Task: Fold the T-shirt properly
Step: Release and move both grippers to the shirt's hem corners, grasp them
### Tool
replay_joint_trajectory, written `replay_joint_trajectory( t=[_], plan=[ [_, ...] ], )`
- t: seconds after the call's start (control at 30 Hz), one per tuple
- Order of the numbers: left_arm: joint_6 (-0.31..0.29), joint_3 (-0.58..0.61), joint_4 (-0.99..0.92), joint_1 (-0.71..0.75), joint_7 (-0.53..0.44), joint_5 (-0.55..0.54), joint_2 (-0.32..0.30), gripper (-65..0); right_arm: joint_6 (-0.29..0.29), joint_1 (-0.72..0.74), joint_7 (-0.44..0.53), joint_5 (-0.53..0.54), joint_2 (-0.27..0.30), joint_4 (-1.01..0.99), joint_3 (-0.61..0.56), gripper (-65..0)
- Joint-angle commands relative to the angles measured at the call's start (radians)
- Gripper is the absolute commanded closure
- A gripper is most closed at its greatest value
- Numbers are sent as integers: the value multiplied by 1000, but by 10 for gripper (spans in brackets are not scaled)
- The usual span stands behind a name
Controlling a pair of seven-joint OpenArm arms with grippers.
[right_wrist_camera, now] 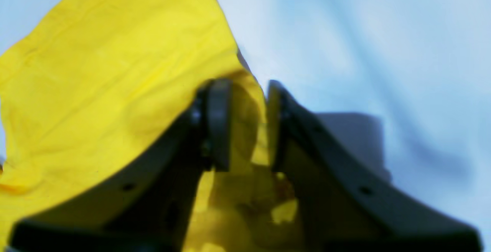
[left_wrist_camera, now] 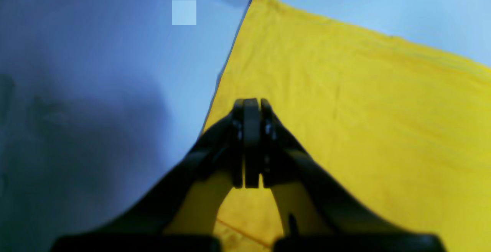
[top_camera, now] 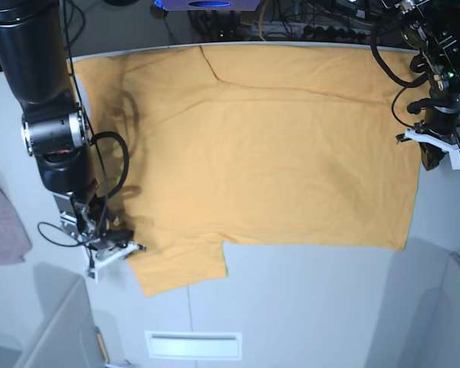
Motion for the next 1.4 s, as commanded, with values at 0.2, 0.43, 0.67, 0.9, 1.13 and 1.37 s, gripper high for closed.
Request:
replay_joint_trajectory(
  t=[0.2,0.43,0.67,0.9,1.13,1.37],
  plan=[
    [-2,4,-128,-115,-25,-7,-70,0,-4,2,-85,-11,-5,-8,-3,0],
    [-2,7,-361,-327,-25,-7,-185,-334,-4,6,-85,-11,-5,-8,-2,0],
    [-2,212,-808,-626,-30,-6,-323,-545,-4,8,-85,-11,-5,-8,-2,0],
    [-4,545,-1254,-944,-143,23,-364,-510,-4,8,-85,-9,-5,-8,0,0],
    [-4,729,-1696,-1136,-373,80,-317,-518,-4,8,-85,-9,-5,-8,1,0],
    [-4,728,-1699,-1114,-410,76,-285,-515,-4,8,-85,-9,-5,-8,1,0]
  ],
)
